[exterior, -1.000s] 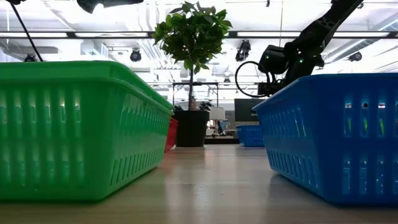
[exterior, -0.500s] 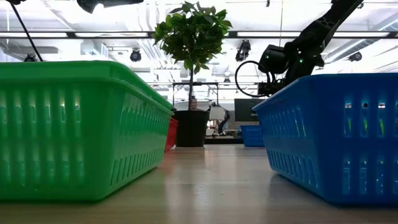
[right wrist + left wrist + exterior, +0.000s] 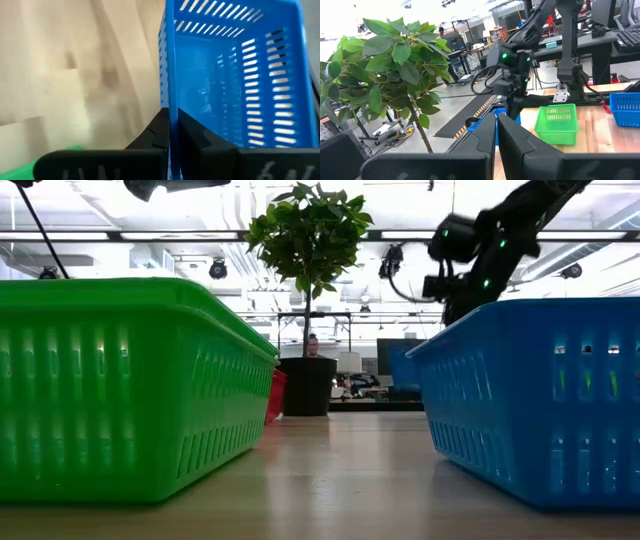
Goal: Stack baskets by color
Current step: Stack the top blue basket on top of the bottom left blue basket
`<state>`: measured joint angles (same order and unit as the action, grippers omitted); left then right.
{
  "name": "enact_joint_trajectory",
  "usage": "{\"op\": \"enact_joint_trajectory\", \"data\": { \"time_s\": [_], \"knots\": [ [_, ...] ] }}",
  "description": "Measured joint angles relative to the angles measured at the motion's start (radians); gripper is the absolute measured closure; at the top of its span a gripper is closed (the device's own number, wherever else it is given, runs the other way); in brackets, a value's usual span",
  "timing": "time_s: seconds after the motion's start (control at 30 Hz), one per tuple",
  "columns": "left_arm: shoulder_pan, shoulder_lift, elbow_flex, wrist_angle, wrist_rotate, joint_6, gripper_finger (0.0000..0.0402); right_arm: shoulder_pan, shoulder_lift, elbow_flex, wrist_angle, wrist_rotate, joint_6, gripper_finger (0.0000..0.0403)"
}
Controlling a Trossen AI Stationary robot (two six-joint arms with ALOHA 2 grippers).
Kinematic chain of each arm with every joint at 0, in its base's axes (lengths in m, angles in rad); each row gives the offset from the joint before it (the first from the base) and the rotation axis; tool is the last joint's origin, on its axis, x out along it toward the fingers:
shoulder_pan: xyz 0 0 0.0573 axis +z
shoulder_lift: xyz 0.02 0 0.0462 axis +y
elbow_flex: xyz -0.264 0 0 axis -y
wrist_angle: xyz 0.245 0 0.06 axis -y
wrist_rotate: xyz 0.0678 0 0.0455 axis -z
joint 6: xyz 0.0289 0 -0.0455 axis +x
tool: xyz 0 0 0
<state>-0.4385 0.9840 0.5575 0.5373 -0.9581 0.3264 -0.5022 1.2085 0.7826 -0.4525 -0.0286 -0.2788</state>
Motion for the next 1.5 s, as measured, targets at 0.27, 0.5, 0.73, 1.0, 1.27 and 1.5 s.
{"op": "enact_joint_trajectory", "data": {
  "time_s": [0.27,0.5,0.73,1.0,1.27,1.5],
  "knots": [
    [0.000,0.000,0.000,0.000,0.000,0.000,0.0401,0.251,-0.097,0.025,-0.057,0.123,0.167,0.0394],
    [0.000,0.000,0.000,0.000,0.000,0.000,0.0401,0.456,-0.080,0.127,-0.146,0.195,0.306,0.0394],
    [0.000,0.000,0.000,0.000,0.001,0.000,0.0401,0.656,-0.026,0.239,-0.210,0.287,0.435,0.0394],
    [0.000,0.001,0.000,0.000,0.002,0.000,0.0401,0.828,0.080,0.381,-0.294,0.296,0.593,0.0394],
    [-0.001,0.001,0.000,0.000,0.003,-0.005,0.0401,0.957,0.236,0.533,-0.389,0.319,0.726,0.0394],
    [-0.021,0.001,0.000,-0.002,0.006,-0.006,0.0401,1.071,0.360,0.642,-0.409,0.344,0.850,0.0394]
  ]
}}
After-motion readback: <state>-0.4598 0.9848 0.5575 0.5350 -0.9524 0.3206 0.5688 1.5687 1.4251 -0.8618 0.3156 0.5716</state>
